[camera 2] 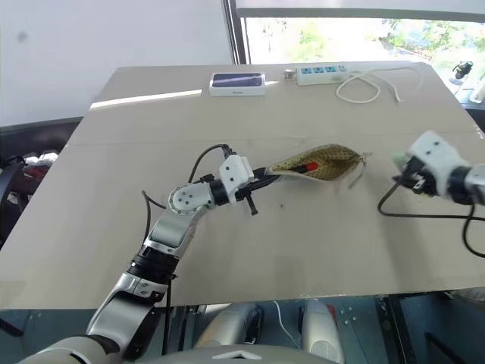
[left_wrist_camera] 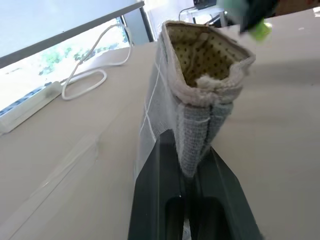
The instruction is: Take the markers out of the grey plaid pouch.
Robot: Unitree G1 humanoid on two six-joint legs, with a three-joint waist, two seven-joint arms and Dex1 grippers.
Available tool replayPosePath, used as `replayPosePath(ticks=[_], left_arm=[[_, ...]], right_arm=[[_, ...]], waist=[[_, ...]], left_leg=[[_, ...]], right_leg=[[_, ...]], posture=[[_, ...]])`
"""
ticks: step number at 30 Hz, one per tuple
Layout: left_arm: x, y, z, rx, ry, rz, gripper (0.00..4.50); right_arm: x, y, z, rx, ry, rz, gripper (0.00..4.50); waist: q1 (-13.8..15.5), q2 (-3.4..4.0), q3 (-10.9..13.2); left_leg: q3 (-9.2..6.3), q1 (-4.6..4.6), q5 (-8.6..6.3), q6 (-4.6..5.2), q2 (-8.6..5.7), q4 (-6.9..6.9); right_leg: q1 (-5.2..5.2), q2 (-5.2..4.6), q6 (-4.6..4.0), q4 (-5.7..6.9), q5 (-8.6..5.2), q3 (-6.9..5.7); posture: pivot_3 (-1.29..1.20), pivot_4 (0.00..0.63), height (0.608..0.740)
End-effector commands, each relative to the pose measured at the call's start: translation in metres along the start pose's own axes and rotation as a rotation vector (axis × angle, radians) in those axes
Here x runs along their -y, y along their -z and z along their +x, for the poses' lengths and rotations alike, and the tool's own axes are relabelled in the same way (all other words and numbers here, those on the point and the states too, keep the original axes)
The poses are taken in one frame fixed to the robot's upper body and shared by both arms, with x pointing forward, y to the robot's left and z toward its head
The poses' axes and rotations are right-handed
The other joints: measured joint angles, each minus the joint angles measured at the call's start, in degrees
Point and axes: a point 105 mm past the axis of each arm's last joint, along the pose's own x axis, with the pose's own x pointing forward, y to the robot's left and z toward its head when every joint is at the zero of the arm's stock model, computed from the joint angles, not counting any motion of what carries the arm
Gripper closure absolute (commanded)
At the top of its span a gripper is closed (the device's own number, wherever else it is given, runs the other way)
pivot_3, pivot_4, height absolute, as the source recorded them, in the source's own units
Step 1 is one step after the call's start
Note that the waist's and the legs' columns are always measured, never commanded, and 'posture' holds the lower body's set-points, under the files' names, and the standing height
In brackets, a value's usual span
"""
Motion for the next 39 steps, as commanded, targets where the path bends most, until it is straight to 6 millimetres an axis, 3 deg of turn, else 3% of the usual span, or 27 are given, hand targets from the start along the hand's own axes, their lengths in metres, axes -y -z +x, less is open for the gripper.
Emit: replayPosePath(ticks=[1, 3, 10, 13, 17, 19, 20, 27, 34, 36, 39], left_arm=[[-0.001, -0.014, 0.0, 0.046, -0.007, 0.023, 4.5], [-0.001, -0.015, 0.0, 0.045, -0.008, 0.02, 4.5], [0.002, -0.014, 0.0, 0.047, -0.014, -0.01, 4.5], [0.003, -0.014, 0.001, 0.049, -0.01, -0.018, 4.5], [0.003, -0.014, 0.003, 0.055, -0.003, -0.031, 4.5], [0.003, -0.015, 0.005, 0.062, -0.002, -0.041, 4.5], [0.003, -0.015, 0.005, 0.065, -0.002, -0.045, 4.5], [0.008, -0.02, 0.009, 0.101, 0.013, -0.093, 4.5], [0.021, -0.024, 0.012, 0.123, 0.09, -0.14, 4.5], [0.024, -0.024, 0.013, 0.117, 0.113, -0.136, 4.5], [0.026, -0.024, 0.015, 0.121, 0.123, -0.152, 4.5]], right_arm=[[0.021, -0.019, 0.001, 0.055, 0.11, -0.087, 0.61], [0.026, -0.024, 0.002, 0.051, 0.131, -0.139, 0.1], [0.019, -0.084, -0.016, 0.276, 0.101, -0.17, 0.1], [0.008, -0.106, -0.026, 0.371, 0.055, -0.169, 1.39], [-0.033, -0.131, -0.034, 0.48, -0.12, -0.197, 3.42], [-0.051, -0.137, -0.033, 0.498, -0.178, -0.208, 4.26], [-0.056, -0.138, -0.032, 0.498, -0.195, -0.207, 4.4], [-0.079, -0.128, -0.005, 0.479, -0.261, -0.176, 4.4], [-0.075, -0.111, 0.036, 0.35, -0.208, -0.322, 4.4], [-0.084, -0.107, 0.042, 0.311, -0.247, -0.404, 3.89], [-0.093, -0.103, 0.046, 0.272, -0.286, -0.5, 2.56]], waist=[[-0.02, 0.02, 0.02], [0.14, 0.05, 0.03], [0.49, 0.04, 0.04], [0.48, 0.04, 0.04], [0.49, 0.04, 0.04], [0.5, 0.03, 0.04], [0.51, 0.03, 0.04], [0.47, 0.03, 0.04], [0.33, 0.04, 0.04], [0.28, 0.04, 0.04], [0.32, 0.04, 0.04]], left_leg=[[0.01, 0.0, 0.0, 0.0, 0.0, 0.0], [0.01, -0.02, 0.0, 0.0, -0.02, 0.02], [-0.07, -0.06, 0.0, 0.0, -0.02, 0.0], [-0.07, -0.07, 0.0, 0.0, -0.02, 0.02], [-0.14, -0.08, 0.0, 0.0, -0.02, 0.01], [-0.15, -0.08, 0.0, 0.0, -0.02, 0.01], [-0.15, -0.09, 0.0, 0.0, -0.02, 0.02], [-0.15, -0.09, 0.0, 0.0, -0.02, 0.04], [-0.13, -0.06, 0.0, 0.0, -0.03, 0.05], [-0.12, -0.06, 0.0, 0.0, -0.03, 0.05], [-0.14, -0.06, 0.0, -0.01, -0.02, 0.03]], right_leg=[[0.0, 0.0, 0.0, -0.01, 0.0, 0.01], [0.0, -0.01, 0.0, -0.02, 0.0, 0.01], [0.0, -0.01, 0.0, -0.09, 0.0, -0.05], [0.0, 0.0, 0.0, -0.08, 0.0, -0.05], [0.01, -0.01, 0.0, -0.09, 0.0, -0.1], [0.02, -0.01, 0.0, -0.1, 0.0, -0.1], [0.02, -0.02, 0.0, -0.1, 0.0, -0.1], [0.02, -0.02, 0.0, -0.07, 0.0, -0.12], [0.01, 0.0, 0.0, -0.05, 0.0, -0.12], [-0.01, 0.0, 0.0, -0.05, 0.0, -0.1], [-0.01, 0.01, 0.0, -0.07, 0.0, -0.13]], posture=[[0.0, 0.15, 0.74], [0.0, 0.15, 0.74], [0.0, 0.15, 0.74], [0.0, 0.15, 0.74], [0.0, 0.15, 0.74], [0.0, 0.15, 0.74], [0.0, 0.15, 0.74], [0.0, 0.15, 0.74], [0.0, 0.15, 0.74], [0.0, 0.15, 0.74], [0.0, 0.15, 0.74]])
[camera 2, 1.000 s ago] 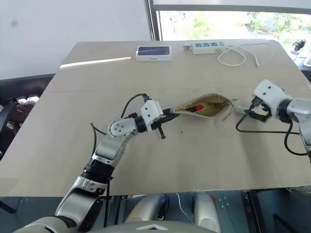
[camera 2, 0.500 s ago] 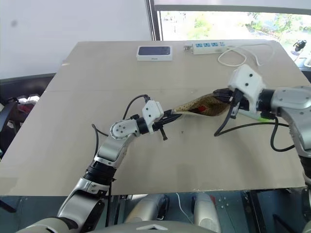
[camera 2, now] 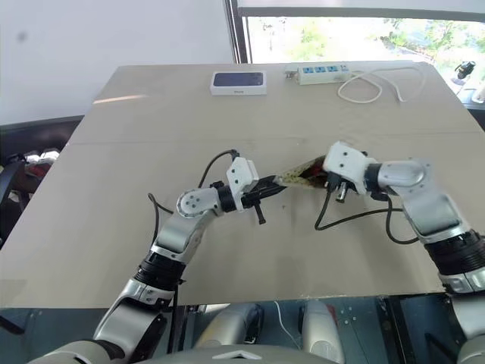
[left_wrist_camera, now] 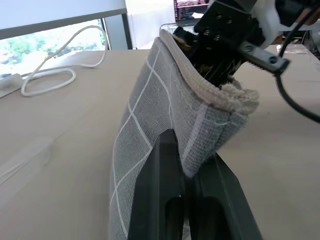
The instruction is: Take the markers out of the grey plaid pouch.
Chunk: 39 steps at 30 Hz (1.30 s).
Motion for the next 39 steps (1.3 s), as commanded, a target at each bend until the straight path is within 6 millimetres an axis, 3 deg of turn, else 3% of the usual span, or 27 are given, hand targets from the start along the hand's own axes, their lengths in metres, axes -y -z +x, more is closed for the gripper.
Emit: replayPosePath(ticks=[1, 5, 9, 13, 18, 22, 30, 33, 39], left_arm=[[0.006, -0.018, 0.006, 0.063, 0.038, 0.018, 4.5], [0.01, -0.017, 0.01, 0.068, 0.055, -0.009, 4.5], [0.014, -0.023, 0.016, 0.109, 0.073, -0.07, 4.5], [0.015, -0.032, 0.019, 0.156, 0.1, -0.187, 4.5], [0.027, -0.03, 0.017, 0.138, 0.168, -0.244, 4.5], [0.045, -0.02, 0.015, 0.094, 0.258, -0.267, 4.5], [0.047, -0.016, 0.015, 0.077, 0.268, -0.258, 4.5], [0.046, -0.014, 0.014, 0.073, 0.26, -0.254, 4.5], [0.046, -0.011, 0.012, 0.064, 0.246, -0.249, 4.5]], right_arm=[[0.0, -0.006, 0.002, -0.027, -0.019, -0.138, 2.13], [0.001, -0.007, 0.007, -0.095, -0.015, -0.248, 0.08], [-0.012, -0.016, 0.007, -0.122, -0.097, -0.315, 0.04], [-0.023, -0.027, -0.01, -0.162, -0.179, -0.352, 0.04], [-0.035, -0.033, -0.031, -0.212, -0.27, -0.322, 0.04], [-0.033, -0.017, -0.026, -0.281, -0.287, -0.252, 0.04], [-0.038, 0.023, 0.005, -0.36, -0.313, -0.18, 0.04], [-0.039, 0.026, 0.009, -0.351, -0.329, -0.167, 0.8], [-0.035, 0.027, 0.008, -0.342, -0.323, -0.174, 3.76]], waist=[[0.03, 0.0, 0.0], [0.11, 0.0, 0.0], [0.12, 0.0, 0.0], [0.19, 0.0, 0.01], [0.08, 0.0, 0.01], [0.05, -0.01, 0.01], [0.0, -0.02, 0.0], [-0.06, -0.06, -0.04], [0.08, -0.1, -0.06]], left_leg=[[0.0, 0.0, 0.0, 0.0, 0.0, 0.0], [0.0, -0.01, 0.0, 0.0, -0.01, 0.02], [-0.05, -0.02, 0.0, 0.0, -0.01, 0.01], [-0.05, -0.06, 0.0, 0.0, -0.03, 0.03], [-0.1, -0.05, 0.0, 0.0, -0.02, 0.03], [-0.08, -0.04, 0.0, 0.0, -0.02, 0.04], [-0.07, -0.01, 0.0, 0.0, -0.01, 0.04], [-0.08, 0.04, 0.0, -0.01, -0.01, 0.04], [-0.12, 0.11, 0.0, -0.01, -0.01, 0.12]], right_leg=[[0.0, 0.0, 0.0, -0.01, 0.0, 0.0], [0.01, 0.0, 0.0, 0.0, 0.0, -0.01], [0.01, 0.0, 0.0, 0.0, 0.0, -0.04], [0.01, -0.01, 0.0, -0.01, 0.0, -0.05], [0.02, -0.01, 0.0, -0.01, 0.0, -0.07], [0.03, -0.02, 0.0, -0.01, 0.0, -0.06], [0.03, -0.02, 0.0, 0.0, 0.0, -0.05], [0.06, -0.01, 0.0, 0.01, 0.0, -0.05], [0.12, -0.01, -0.01, 0.04, 0.0, -0.08]], posture=[[0.0, 0.15, 0.74], [0.0, 0.15, 0.74], [0.0, 0.15, 0.74], [0.0, 0.15, 0.74], [0.0, 0.15, 0.74], [0.0, 0.15, 0.74], [0.0, 0.15, 0.74], [0.0, 0.15, 0.74], [0.0, 0.15, 0.74]])
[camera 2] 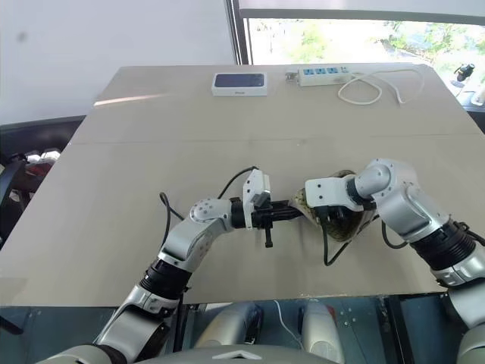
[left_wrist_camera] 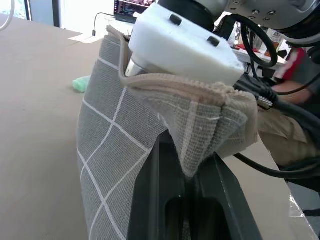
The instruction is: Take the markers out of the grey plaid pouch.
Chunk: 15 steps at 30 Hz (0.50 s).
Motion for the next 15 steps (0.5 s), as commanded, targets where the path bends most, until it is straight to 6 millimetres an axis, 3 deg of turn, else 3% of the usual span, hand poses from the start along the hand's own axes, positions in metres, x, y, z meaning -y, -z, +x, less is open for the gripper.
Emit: replayPosePath(ticks=[1, 8, 15], left_arm=[[0.006, -0.015, 0.002, 0.05, 0.022, 0.062, 4.5], [-0.005, -0.011, -0.001, 0.02, -0.037, 0.136, 4.5], [-0.008, -0.011, -0.005, 0.013, -0.062, 0.166, 4.5]], right_arm=[[0.002, 0.01, 0.0, -0.033, 0.019, 0.019, 4.14], [0.019, 0.0, -0.024, 0.01, 0.132, 0.024, 4.18], [0.021, -0.01, -0.058, 0.057, 0.193, 0.041, 4.18]], waist=[[0.01, 0.0, 0.0], [0.03, 0.0, 0.01], [0.09, 0.04, 0.03]], left_leg=[[0.0, 0.0, 0.0, 0.0, 0.0, 0.0], [0.0, -0.07, 0.0, 0.0, -0.01, 0.0], [-0.01, -0.14, 0.0, 0.0, -0.01, -0.08]], right_leg=[[0.0, 0.0, 0.0, 0.01, 0.0, 0.0], [-0.02, -0.01, 0.0, 0.01, 0.0, 0.0], [-0.09, -0.01, 0.0, -0.04, 0.0, 0.0]], posture=[[0.0, 0.15, 0.74], [0.0, 0.15, 0.74], [0.0, 0.15, 0.74]])
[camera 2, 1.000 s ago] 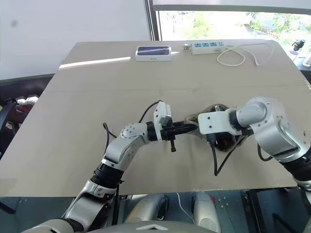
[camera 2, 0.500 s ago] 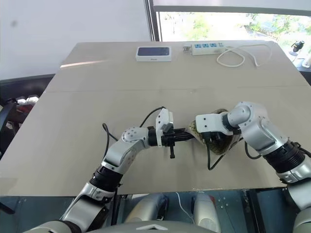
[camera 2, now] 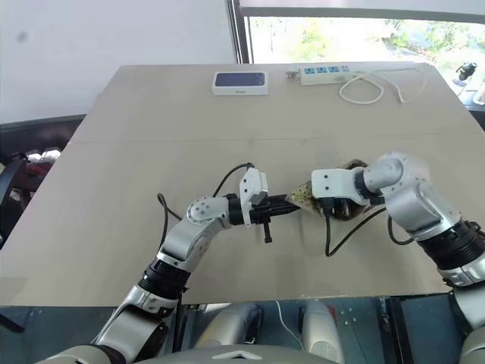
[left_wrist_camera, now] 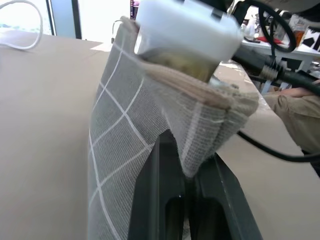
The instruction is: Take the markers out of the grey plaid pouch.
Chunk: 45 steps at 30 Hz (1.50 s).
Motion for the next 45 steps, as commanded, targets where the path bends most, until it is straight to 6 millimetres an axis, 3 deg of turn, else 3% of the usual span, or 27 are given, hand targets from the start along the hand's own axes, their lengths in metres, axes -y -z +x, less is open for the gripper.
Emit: replayPosePath(ticks=[1, 5, 9, 16, 20, 24, 27, 29, 31, 39, 42, 45], left_arm=[[0.0, -0.005, -0.001, 0.011, 0.001, 0.036, 4.5], [-0.001, -0.003, -0.003, 0.006, -0.007, 0.039, 4.5], [-0.007, -0.005, -0.003, 0.016, -0.038, 0.055, 4.5], [-0.011, -0.008, 0.003, 0.03, -0.061, 0.088, 4.5], [-0.006, -0.005, 0.005, 0.028, -0.05, 0.085, 4.5], [-0.004, -0.003, 0.005, 0.024, -0.05, 0.084, 4.5], [-0.009, -0.003, 0.002, 0.016, -0.073, 0.096, 4.5], [-0.012, 0.0, -0.001, 0.001, -0.086, 0.108, 4.5], [-0.012, 0.001, -0.001, -0.004, -0.088, 0.115, 4.5], [-0.015, 0.003, 0.0, -0.014, -0.097, 0.132, 4.5], [-0.018, 0.003, 0.0, -0.013, -0.107, 0.138, 4.5], [-0.018, 0.001, 0.002, -0.004, -0.112, 0.146, 4.5]], right_arm=[[0.009, -0.008, -0.03, 0.032, 0.077, -0.007, 4.18], [-0.001, -0.017, -0.046, 0.073, 0.047, 0.001, 4.18], [-0.008, -0.02, -0.049, 0.092, 0.027, 0.035, 4.18], [0.002, -0.017, -0.037, 0.122, 0.121, 0.206, 4.18], [0.015, -0.033, -0.029, 0.247, 0.2, 0.406, 4.18], [0.001, -0.04, -0.023, 0.273, 0.146, 0.491, 4.18], [-0.012, -0.041, -0.026, 0.249, 0.102, 0.49, 4.18], [-0.021, -0.032, -0.029, 0.146, 0.104, 0.37, 4.18], [-0.019, -0.024, -0.03, 0.069, 0.158, 0.297, 4.18], [-0.014, -0.02, -0.038, 0.059, 0.206, 0.198, 4.18], [-0.02, -0.022, -0.04, 0.094, 0.167, 0.219, 4.18], [-0.016, -0.028, -0.036, 0.192, 0.174, 0.381, 4.18]], waist=[[0.01, 0.01, 0.0], [0.05, 0.01, 0.01], [0.04, 0.01, 0.01], [0.0, 0.0, 0.02], [-0.11, -0.05, 0.04], [0.3, -0.04, 0.05], [0.26, -0.04, 0.06], [0.3, -0.02, 0.07], [0.16, -0.02, 0.08], [0.1, -0.03, 0.09], [0.14, -0.05, 0.11], [-0.03, -0.09, 0.13]], left_leg=[[0.0, 0.0, 0.0, 0.0, 0.0, 0.0], [0.0, -0.02, 0.0, 0.0, 0.0, 0.0], [0.0, -0.02, 0.0, 0.0, 0.0, 0.01], [0.02, -0.01, 0.0, 0.01, 0.0, 0.01], [0.02, -0.01, 0.0, 0.0, 0.03, -0.01], [-0.09, -0.06, 0.0, 0.0, -0.03, 0.01], [-0.11, -0.11, 0.0, 0.01, -0.1, 0.02], [-0.12, -0.11, 0.0, 0.01, -0.11, 0.01], [-0.14, -0.11, -0.01, 0.01, -0.13, 0.01], [-0.07, -0.05, 0.0, 0.01, -0.04, 0.02], [-0.08, -0.07, 0.0, 0.01, -0.08, 0.02], [-0.08, -0.07, 0.0, 0.01, -0.07, 0.0]], right_leg=[[0.0, 0.0, 0.0, 0.0, 0.0, 0.0], [0.0, -0.01, 0.0, -0.02, 0.0, -0.01], [0.01, -0.01, 0.0, -0.01, 0.0, 0.0], [0.0, -0.01, 0.0, 0.01, 0.0, 0.03], [0.0, 0.01, 0.0, 0.01, 0.0, 0.04], [0.0, -0.04, 0.0, -0.01, 0.0, 0.05], [0.0, -0.1, 0.0, -0.06, 0.0, -0.01], [0.0, -0.11, 0.0, -0.06, 0.0, -0.06], [0.01, -0.11, 0.0, -0.08, 0.0, -0.15], [0.0, -0.04, 0.01, 0.02, 0.0, -0.1], [0.02, -0.07, 0.01, -0.04, 0.0, -0.12], [0.01, -0.07, 0.01, -0.05, 0.0, -0.1]], posture=[[0.0, 0.15, 0.74], [0.0, 0.15, 0.74], [0.0, 0.15, 0.74], [0.0, 0.15, 0.74], [0.0, 0.15, 0.74], [0.0, 0.15, 0.74], [0.0, 0.15, 0.74], [0.0, 0.15, 0.74], [0.0, 0.15, 0.74], [0.0, 0.15, 0.74], [0.0, 0.15, 0.74], [0.0, 0.15, 0.74]])
